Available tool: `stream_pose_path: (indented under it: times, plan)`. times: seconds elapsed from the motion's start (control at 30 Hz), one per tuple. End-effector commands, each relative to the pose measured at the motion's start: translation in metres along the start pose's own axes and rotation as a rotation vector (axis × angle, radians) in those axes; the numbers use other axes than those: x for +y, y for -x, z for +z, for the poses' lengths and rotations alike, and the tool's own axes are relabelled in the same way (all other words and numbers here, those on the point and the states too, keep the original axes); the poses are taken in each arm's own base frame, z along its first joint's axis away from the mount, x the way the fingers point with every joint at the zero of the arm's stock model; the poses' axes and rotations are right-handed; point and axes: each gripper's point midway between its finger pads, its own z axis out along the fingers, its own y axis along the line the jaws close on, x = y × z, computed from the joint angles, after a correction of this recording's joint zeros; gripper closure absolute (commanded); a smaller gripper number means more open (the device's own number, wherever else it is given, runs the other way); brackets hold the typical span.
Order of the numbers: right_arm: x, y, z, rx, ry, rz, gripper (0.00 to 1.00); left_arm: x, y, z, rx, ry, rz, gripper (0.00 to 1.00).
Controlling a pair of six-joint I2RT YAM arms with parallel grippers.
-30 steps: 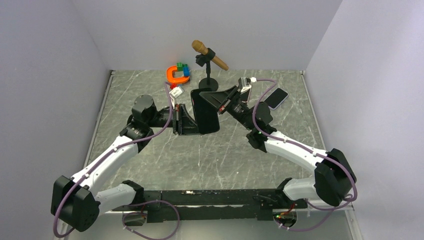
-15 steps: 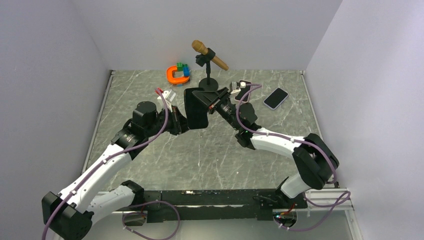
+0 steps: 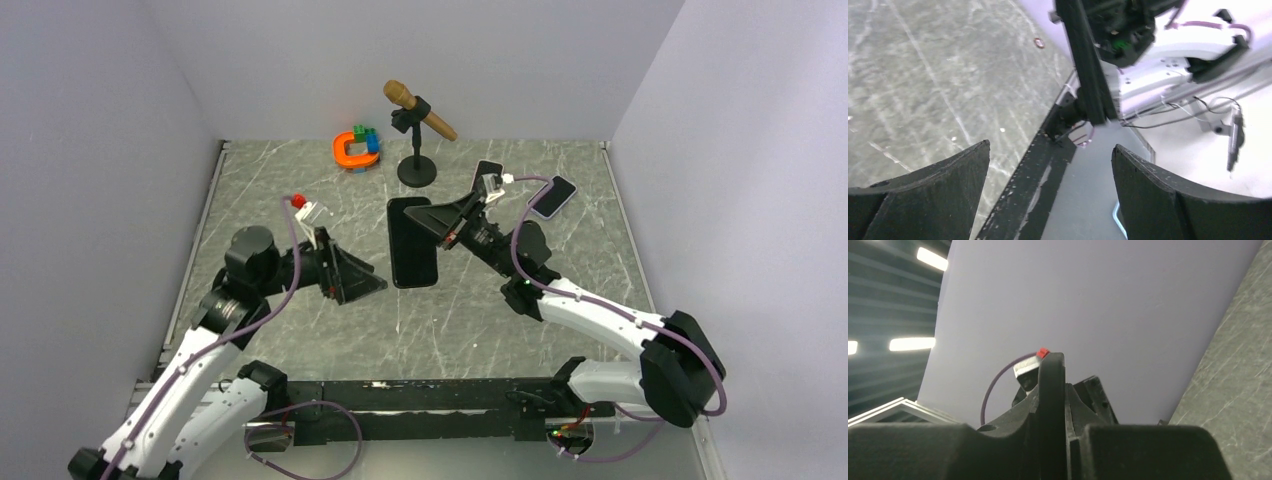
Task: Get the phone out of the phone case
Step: Remove the phone case from the phone.
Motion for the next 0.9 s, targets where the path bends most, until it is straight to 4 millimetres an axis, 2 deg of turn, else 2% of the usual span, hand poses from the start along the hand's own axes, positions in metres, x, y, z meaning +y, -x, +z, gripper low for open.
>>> stream_pose_path:
  times: [0.0, 0.13, 0.27, 0.33, 0.5, 0.87]
  plan:
    - [0.022, 0.013, -0.007, -0.048, 0.069, -0.016, 1.0, -0.045, 0.0, -0.01, -0.016, -0.219, -0.069, 0.12]
    - [0.022, 0.014, -0.007, -0.051, 0.07, -0.014, 1.0, -0.071, 0.01, -0.014, -0.068, -0.329, -0.134, 0.27]
    - [0.019, 0.015, -0.007, -0.058, 0.067, -0.011, 1.0, -0.098, 0.017, -0.01, -0.07, -0.439, -0.176, 0.36]
    - [0.017, 0.015, -0.008, -0.059, 0.067, -0.006, 1.0, -0.105, 0.018, -0.006, -0.063, -0.46, -0.19, 0.38]
    - [0.019, 0.015, -0.007, -0.06, 0.073, -0.006, 1.0, -0.104, 0.017, 0.005, -0.056, -0.449, -0.206, 0.4]
    - [0.03, 0.013, -0.01, -0.054, 0.108, 0.003, 1.0, -0.076, 0.011, 0.023, -0.055, -0.355, -0.252, 0.42]
